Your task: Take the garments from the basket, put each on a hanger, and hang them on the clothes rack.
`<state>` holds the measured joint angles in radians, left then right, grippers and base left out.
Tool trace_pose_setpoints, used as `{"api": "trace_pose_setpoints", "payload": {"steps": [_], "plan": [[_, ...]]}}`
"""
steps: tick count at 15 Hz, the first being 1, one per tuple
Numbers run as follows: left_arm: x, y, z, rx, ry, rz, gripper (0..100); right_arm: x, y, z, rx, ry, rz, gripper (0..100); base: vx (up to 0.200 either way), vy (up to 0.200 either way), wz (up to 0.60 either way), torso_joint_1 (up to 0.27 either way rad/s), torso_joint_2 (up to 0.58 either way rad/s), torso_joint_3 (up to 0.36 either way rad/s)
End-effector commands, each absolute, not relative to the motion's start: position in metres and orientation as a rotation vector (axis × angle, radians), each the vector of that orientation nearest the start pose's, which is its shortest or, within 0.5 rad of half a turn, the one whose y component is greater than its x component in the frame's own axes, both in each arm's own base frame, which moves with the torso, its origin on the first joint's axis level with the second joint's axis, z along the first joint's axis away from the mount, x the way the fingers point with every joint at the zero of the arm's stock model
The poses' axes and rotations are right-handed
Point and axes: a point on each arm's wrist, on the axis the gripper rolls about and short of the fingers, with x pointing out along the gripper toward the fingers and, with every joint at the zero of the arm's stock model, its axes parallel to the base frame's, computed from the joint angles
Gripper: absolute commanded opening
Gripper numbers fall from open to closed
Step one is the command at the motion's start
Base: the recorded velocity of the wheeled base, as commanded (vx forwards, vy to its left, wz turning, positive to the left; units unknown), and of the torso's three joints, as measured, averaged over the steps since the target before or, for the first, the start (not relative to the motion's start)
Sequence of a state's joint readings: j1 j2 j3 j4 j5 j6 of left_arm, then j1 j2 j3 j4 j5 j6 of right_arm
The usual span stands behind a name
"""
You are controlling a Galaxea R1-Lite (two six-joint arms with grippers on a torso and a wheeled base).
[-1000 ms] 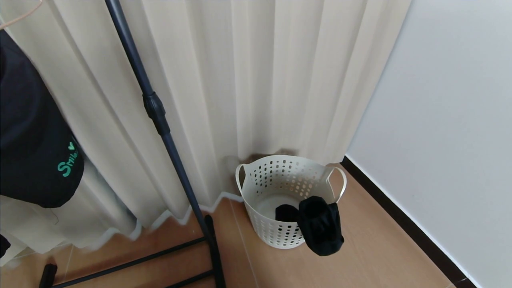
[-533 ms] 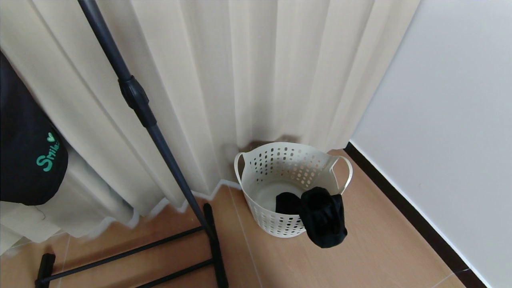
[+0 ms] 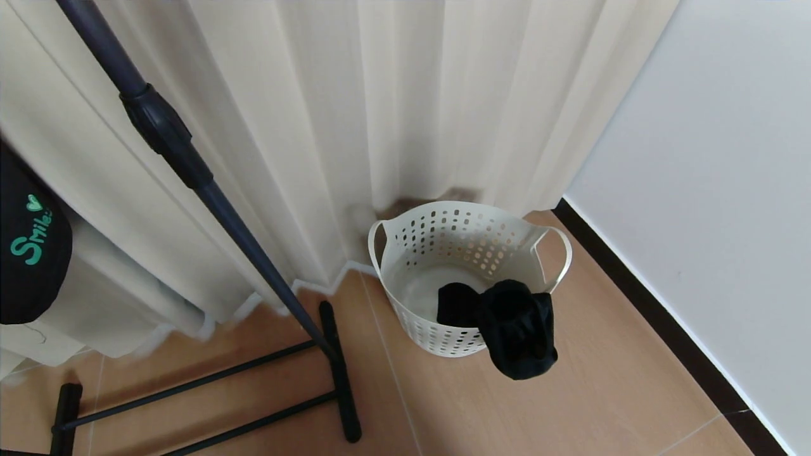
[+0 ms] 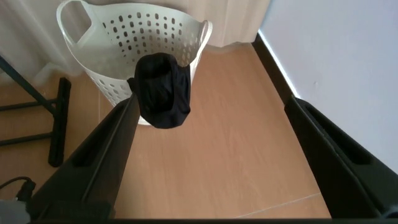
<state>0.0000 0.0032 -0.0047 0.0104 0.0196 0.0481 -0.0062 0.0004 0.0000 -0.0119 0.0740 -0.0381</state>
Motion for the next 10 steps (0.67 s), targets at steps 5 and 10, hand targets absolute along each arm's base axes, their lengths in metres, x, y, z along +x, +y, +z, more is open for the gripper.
{"api": "trace_pose_setpoints", "payload": {"steps": [5,10], "plan": [[-0.0229,0.0004,0.0757,0.049,0.01,0.02,100,-0.0222,0.0018,0.0768,-0.038,-0.003,0.069,100,0.0,0.0,0.0,0.002,0.0,-0.198],[-0.0229,0.0004,0.0757,0.048,0.01,0.02,100,-0.0197,0.0016,0.0775,-0.037,0.029,0.077,100,0.0,0.0,0.0,0.004,0.0,-0.197]]}}
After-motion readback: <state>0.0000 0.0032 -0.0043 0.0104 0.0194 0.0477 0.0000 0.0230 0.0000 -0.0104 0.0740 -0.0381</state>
